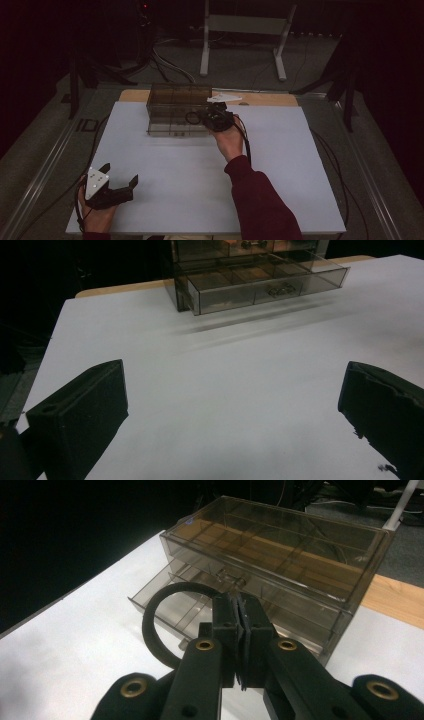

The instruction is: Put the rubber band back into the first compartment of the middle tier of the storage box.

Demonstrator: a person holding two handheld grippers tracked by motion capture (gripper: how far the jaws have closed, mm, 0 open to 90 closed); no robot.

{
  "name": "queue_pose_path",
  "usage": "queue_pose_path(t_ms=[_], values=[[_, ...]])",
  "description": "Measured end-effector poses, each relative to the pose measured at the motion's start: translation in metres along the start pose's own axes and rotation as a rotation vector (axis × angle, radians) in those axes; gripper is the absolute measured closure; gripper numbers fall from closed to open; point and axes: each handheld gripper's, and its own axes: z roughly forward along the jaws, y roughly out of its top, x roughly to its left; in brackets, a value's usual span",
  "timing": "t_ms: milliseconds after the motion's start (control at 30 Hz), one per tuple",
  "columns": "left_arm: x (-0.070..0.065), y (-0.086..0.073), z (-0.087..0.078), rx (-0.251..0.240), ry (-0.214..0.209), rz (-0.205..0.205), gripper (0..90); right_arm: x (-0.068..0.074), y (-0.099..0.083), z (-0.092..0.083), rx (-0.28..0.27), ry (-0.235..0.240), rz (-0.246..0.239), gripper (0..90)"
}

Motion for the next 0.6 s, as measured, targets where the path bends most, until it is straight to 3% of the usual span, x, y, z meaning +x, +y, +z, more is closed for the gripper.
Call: queue_pose_path(t_ms=[600], values=[[0.002,0.000,-0.002,-0.004,0.007,-0.005,0.4,0.012,0.018,0.024,0.017,0.014,-0.023,88.9]])
